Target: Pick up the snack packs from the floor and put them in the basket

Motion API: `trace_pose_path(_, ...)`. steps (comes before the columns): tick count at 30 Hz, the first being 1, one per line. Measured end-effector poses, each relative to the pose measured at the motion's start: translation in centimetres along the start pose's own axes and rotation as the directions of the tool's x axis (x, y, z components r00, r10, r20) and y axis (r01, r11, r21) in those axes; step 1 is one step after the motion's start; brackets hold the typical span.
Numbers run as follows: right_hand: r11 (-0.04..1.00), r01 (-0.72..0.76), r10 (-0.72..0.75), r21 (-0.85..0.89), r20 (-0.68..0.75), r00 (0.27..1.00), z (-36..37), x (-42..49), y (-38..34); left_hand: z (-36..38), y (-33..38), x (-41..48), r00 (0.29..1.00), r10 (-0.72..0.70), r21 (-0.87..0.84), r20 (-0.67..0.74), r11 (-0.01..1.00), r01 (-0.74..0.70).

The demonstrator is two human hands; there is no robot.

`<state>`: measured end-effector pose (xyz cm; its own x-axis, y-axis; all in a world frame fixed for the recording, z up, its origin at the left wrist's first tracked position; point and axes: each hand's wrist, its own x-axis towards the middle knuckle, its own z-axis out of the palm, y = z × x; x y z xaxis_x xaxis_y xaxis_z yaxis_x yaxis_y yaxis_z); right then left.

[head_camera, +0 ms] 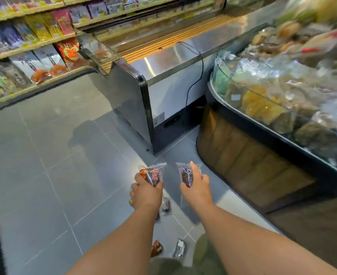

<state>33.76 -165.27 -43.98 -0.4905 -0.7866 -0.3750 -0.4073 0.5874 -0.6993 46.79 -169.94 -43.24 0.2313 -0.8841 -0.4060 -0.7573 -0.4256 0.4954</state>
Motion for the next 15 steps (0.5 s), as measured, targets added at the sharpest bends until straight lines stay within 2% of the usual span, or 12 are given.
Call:
trace_pose_path(3,0.998,-0.037,0.034,-0.046,-0.058,0.998,-1.3,-1.6,2.1,2.0,0.7,-1.6,0.992,0.093,0.055,0.083,0.994,-0.098)
trace_pose_path(8,0.983,-0.173,0.183,0.068,-0.209,0.961,-4.9,-3.7,6.3,5.3,2.8,-4.7,0.941,0.271,0.14,0.204,0.943,-0.302)
trace_pose_path(15,0.915,-0.306,0.394,0.265,-0.408,0.824,-12.7,-8.6,15.2,12.3,7.6,-12.0,0.85,0.389,-0.006,0.355,0.91,-0.414)
